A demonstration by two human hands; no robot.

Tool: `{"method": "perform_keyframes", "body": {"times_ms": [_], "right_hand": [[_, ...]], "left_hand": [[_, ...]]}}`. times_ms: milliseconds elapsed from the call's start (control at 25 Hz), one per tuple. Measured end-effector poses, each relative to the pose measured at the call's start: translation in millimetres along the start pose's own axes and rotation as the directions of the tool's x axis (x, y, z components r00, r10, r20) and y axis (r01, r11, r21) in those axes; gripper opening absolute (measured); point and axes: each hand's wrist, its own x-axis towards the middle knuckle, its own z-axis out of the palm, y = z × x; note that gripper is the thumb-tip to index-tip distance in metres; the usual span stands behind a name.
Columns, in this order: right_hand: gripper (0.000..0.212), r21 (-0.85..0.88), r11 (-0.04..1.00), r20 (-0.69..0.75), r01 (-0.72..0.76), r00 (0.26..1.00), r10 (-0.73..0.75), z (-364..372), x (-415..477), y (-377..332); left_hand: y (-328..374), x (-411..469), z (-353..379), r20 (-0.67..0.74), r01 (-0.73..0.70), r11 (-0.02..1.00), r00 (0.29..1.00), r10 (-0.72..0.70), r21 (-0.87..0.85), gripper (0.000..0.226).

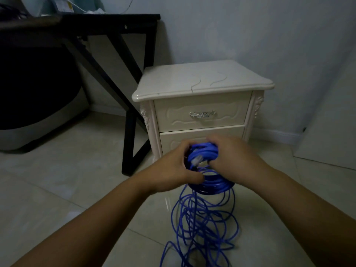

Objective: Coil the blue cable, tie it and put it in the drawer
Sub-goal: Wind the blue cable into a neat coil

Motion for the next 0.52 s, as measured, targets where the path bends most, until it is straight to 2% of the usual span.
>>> {"method": "perform_keyframes", "body": {"times_ms": [80,120,160,240,320,400,440,520], "right_hand": [[0.038,-0.159,0.981,0.04,0.108,0.994,-0.102,8.5,-3.7,-9.3],[0.039,-0.176,0.977,0.034,0.117,0.993,-0.113,12.6,-4.7,-13.3],[0.037,-0.168,0.98,0.019,0.112,0.994,-0.11,15.4,-5.9,-15.8],[0.036,-0.1,0.988,-0.027,0.115,0.993,-0.119,17.5,-5.4,-16.5],[0.038,0.057,0.994,-0.042,0.09,0.995,-0.088,11.7,-1.3,-4.4],[0.031,0.339,0.941,-0.036,-0.021,0.999,0.035,4.6,2.4,12.4],[0.026,0.515,0.852,-0.009,-0.091,0.994,0.111,3.1,2.4,18.8],[0.017,0.836,0.522,0.075,-0.171,0.977,0.201,4.7,-3.2,21.9]], "left_hand": [[-0.8,3.5,8.8,-0.086,-0.045,0.97,0.994,0.068,0.238,0.057],[-1.5,6.2,13.2,-0.127,-0.049,0.934,0.987,0.1,0.355,0.051],[-1.9,8.8,16.9,-0.161,-0.038,0.904,0.98,0.117,0.427,0.044],[-1.9,10.9,20.8,-0.218,-0.008,0.902,0.969,0.113,0.431,0.028],[2.1,10.8,19.2,-0.271,0.007,0.943,0.958,0.088,0.333,0.016],[6.7,8.7,13.8,-0.355,-0.012,0.995,0.934,0.047,0.098,0.012],[9.9,6.8,12.2,-0.4,-0.03,0.997,0.917,-0.003,-0.075,0.014],[17.6,2.5,16.3,-0.445,-0.066,0.913,0.886,-0.132,-0.403,0.016]]}}
